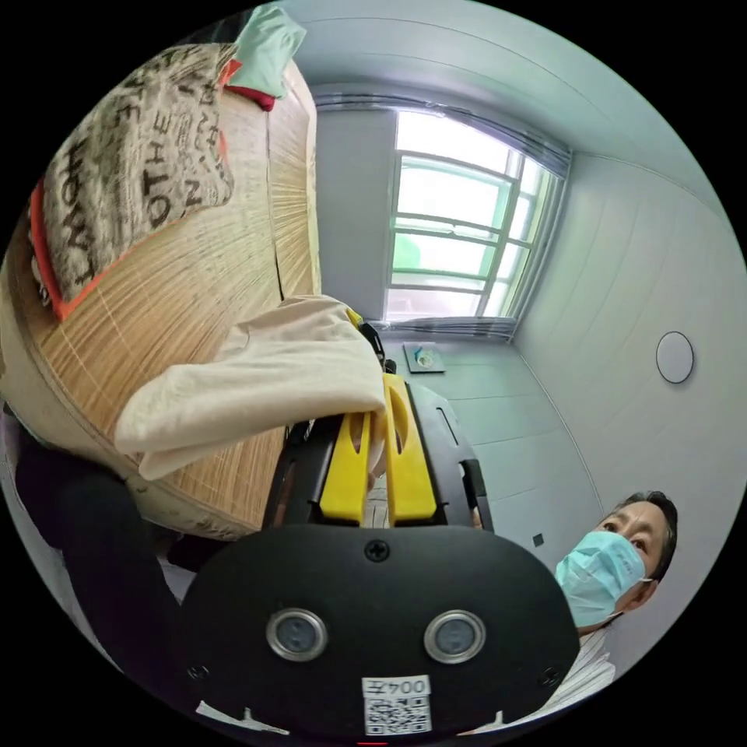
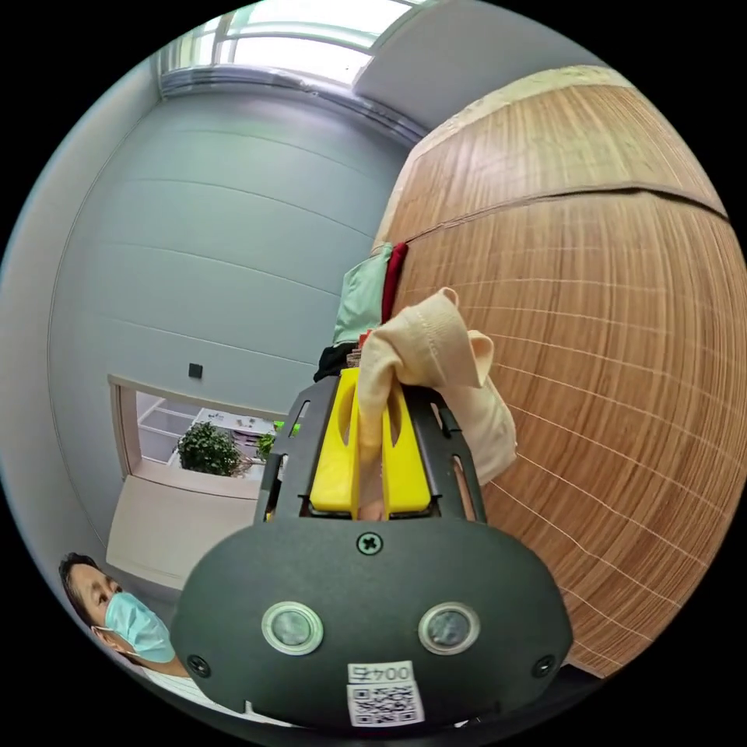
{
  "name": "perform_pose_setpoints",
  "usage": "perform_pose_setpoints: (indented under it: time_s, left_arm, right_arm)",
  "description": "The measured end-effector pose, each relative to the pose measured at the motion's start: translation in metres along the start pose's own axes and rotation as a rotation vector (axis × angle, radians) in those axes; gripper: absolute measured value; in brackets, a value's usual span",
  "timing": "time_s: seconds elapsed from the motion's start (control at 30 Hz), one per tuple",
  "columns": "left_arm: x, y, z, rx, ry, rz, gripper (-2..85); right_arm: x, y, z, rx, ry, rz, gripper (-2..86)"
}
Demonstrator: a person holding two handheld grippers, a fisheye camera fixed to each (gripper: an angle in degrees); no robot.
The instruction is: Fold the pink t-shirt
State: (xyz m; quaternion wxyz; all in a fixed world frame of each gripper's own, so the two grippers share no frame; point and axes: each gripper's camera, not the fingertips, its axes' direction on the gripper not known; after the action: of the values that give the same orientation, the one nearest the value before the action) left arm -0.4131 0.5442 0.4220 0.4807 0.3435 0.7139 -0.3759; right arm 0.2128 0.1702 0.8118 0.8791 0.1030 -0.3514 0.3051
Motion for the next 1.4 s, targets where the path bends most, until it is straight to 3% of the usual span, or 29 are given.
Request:
perform_pose_setpoints:
  time_s: [0.33,0.5,0.63,0.8,1.0,1.13,1.3,1.4]
  left_arm:
    - [0.064,-0.133,-0.155,0.150,-0.117,0.285,4.0]
    - [-0.014,-0.162,-0.214,0.249,-0.109,0.125,4.0]
    - [-0.112,-0.154,-0.227,0.267,-0.047,-0.117,4.3]
    - [-0.170,-0.132,-0.216,0.269,0.085,-0.264,4.1]
    - [-0.115,-0.135,-0.214,0.280,0.047,-0.166,4.1]
    - [-0.162,-0.128,-0.207,0.223,0.038,-0.298,3.6]
    - [-0.199,-0.106,-0.217,0.281,0.076,-0.328,2.1]
    - [-0.193,-0.093,-0.217,0.305,0.075,-0.284,2.0]
  right_arm:
    - [-0.146,-0.108,0.182,-0.027,-0.116,-0.306,4.5]
    - [-0.129,-0.136,0.287,-0.158,-0.034,-0.281,4.7]
    - [-0.047,-0.138,0.353,-0.299,0.069,-0.072,4.9]
    - [0.000,-0.136,0.370,-0.340,0.095,0.035,4.9]
    - [-0.042,-0.146,0.370,-0.367,0.161,-0.075,5.0]
    - [-0.008,-0.133,0.377,-0.373,0.247,0.041,5.7]
    - [0.008,-0.102,0.363,-0.337,0.098,0.046,10.6]
    - [0.005,-0.073,0.332,-0.238,0.131,0.005,9.9]
